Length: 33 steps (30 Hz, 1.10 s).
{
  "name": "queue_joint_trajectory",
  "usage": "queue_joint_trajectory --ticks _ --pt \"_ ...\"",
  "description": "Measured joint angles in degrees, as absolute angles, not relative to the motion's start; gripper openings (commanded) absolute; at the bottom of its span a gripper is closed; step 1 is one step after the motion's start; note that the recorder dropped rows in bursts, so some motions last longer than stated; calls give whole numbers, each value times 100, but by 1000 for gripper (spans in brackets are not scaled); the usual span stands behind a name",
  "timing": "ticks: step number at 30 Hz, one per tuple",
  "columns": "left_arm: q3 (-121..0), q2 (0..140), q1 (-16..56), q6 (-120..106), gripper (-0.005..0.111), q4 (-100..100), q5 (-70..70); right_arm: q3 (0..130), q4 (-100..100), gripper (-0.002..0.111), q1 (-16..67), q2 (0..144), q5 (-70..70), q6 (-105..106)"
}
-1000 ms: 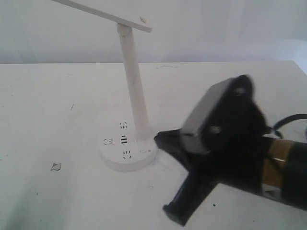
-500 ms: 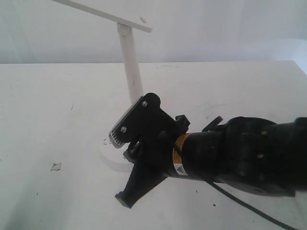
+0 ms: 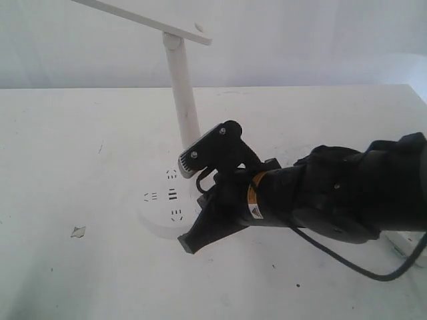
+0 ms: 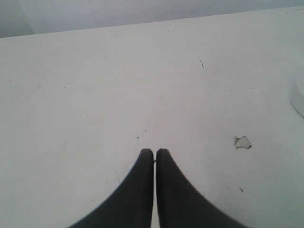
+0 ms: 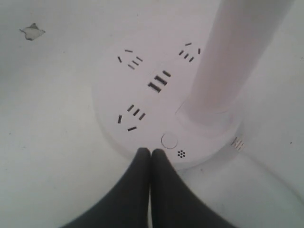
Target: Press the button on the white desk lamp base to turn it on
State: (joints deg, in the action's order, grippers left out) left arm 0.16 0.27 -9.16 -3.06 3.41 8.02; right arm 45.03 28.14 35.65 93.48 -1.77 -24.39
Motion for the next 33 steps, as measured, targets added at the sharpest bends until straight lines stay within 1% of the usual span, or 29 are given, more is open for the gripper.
queue_joint_trajectory --ticks 11,19,26,33 --pt "16 27 -916 -306 1 341 802 4690 2797 0 3565 9841 -462 -2544" --pt "16 27 -916 -306 1 341 802 4985 2797 0 3551 10024 -166 -2557" --pt "16 27 -916 -306 1 341 802 5007 2797 0 3204 10087 0 -2722" --pt "16 27 -916 -306 1 341 802 5007 2797 0 3132 10087 -125 -2833"
